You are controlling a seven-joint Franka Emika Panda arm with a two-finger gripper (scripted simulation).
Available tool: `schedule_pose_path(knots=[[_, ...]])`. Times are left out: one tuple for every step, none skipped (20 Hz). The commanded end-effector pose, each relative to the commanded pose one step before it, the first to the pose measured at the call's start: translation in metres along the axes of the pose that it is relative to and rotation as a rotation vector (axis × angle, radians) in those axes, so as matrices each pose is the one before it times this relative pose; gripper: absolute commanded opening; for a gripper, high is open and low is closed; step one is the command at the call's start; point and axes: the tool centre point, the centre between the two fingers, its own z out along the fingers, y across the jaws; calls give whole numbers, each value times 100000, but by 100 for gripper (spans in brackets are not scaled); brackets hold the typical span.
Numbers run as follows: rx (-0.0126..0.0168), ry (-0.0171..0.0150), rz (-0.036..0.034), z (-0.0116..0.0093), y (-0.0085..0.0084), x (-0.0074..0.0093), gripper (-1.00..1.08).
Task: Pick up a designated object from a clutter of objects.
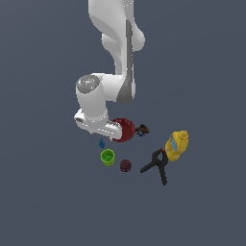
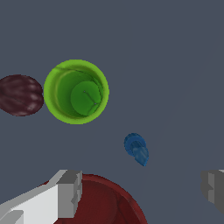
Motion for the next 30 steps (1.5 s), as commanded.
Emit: schedule_pose_path(knots=[[-110, 364, 2286, 885, 697, -96, 100], [-45, 65, 635, 249, 204, -35, 100], [-39, 53, 517, 203, 166, -30, 100], [-31, 41, 399, 158, 128, -24, 100], [-23, 29, 282, 113, 90, -17, 100], [-15, 19, 181, 67, 60, -10, 100], [-6, 7, 68, 22, 24, -3, 100], [-3, -142, -307, -96, -78, -7, 100], [0, 0, 0, 31, 0, -1, 100], [0, 0, 0, 92, -1, -3, 100], [0, 0, 0, 154, -2, -6, 100], [0, 0, 0, 214, -2, -8, 100], [-5, 24, 64, 262, 31, -7, 100], [0, 0, 0, 333, -3, -13, 100], [0, 0, 0, 391, -4, -15, 100], [-8, 24, 64, 435, 29, -13, 100], [0, 0, 0, 501, -5, -17, 100], [-7, 25, 64, 518, 27, -11, 100], [0, 0, 0, 480, -7, -9, 100], [-2, 27, 64, 407, 26, 2, 100], [0, 0, 0, 359, -8, 4, 100], [0, 0, 0, 299, -8, 9, 100], [17, 30, 60, 223, 25, 15, 100], [0, 0, 0, 184, -6, 12, 100], [0, 0, 0, 130, -5, 11, 100], [0, 0, 0, 77, -3, 8, 100], [0, 0, 0, 25, -1, 3, 100], [0, 0, 0, 0, 0, 0, -100], [0, 0, 0, 0, 0, 0, -100], [0, 0, 0, 0, 0, 0, -100]])
